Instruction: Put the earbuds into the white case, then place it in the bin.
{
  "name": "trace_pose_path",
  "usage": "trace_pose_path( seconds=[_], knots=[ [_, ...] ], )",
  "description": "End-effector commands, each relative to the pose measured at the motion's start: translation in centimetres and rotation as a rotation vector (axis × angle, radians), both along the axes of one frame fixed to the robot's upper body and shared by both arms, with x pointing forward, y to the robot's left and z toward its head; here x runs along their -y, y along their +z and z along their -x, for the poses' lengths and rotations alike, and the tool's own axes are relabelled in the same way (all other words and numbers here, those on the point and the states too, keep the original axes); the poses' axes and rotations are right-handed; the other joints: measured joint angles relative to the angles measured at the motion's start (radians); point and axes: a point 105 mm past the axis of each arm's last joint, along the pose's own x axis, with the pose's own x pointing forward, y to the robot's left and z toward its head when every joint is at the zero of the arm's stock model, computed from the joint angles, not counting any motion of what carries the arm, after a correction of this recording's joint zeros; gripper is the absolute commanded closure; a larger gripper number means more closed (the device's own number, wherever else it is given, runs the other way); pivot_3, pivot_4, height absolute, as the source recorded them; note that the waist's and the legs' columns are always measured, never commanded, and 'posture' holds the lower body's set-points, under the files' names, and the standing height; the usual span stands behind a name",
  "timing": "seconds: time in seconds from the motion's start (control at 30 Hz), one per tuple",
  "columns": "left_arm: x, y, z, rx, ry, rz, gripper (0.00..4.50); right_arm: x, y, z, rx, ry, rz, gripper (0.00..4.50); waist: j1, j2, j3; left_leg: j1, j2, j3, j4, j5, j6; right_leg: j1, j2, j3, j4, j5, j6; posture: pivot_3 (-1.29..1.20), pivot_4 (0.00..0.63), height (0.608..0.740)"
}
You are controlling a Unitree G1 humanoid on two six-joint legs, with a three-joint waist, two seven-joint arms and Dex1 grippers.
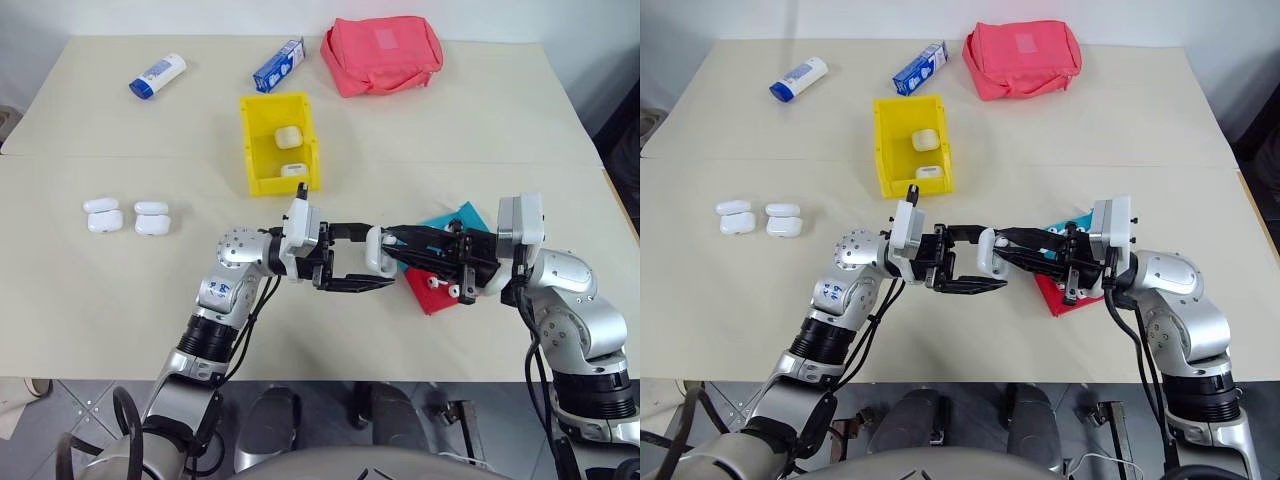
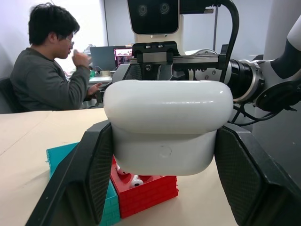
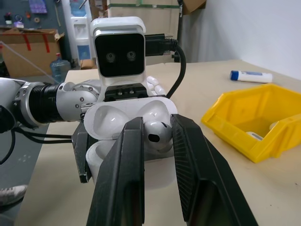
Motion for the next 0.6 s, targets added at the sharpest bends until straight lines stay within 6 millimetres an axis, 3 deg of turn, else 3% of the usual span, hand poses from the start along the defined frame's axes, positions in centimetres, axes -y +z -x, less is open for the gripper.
trace_pose_path(
  seconds=[0.03,0.37,0.57,0.6],
  knots=[
    [-0.8,2.8,0.0,0.102,0.029,0.105,1.7,0.6,-1.9,-0.2,-0.085,-0.001,0.08,4.03,0.0,0.0,0.0,0.0,0.0,0.0,0.0,0.0,0.0,0.0,0.0,0.0,0.0,0.0,0.0,0.0,0.15,0.74],
    [-0.7,2.7,0.0,0.108,0.029,0.096,1.7,0.0,-1.1,-0.9,-0.062,-0.008,0.15,4.03,0.002,0.0,0.0,0.0,0.0,0.0,0.0,0.0,0.0,0.0,0.0,0.0,0.0,0.0,0.0,0.0,0.15,0.74],
    [-0.6,2.4,-0.2,0.104,0.038,0.089,1.7,-0.1,0.2,-1.0,-0.02,-0.031,0.127,2.17,0.001,0.0,0.0,0.0,0.0,0.0,0.0,0.0,0.0,0.0,0.0,0.0,0.0,0.0,0.0,0.0,0.15,0.74],
    [-0.6,2.3,-0.3,0.102,0.039,0.087,1.7,-0.1,0.4,-1.0,-0.016,-0.032,0.127,2.17,0.001,0.0,0.0,0.0,0.0,0.0,0.0,0.0,0.0,0.0,0.0,0.0,0.0,0.0,0.0,0.0,0.15,0.74]
  ],
)
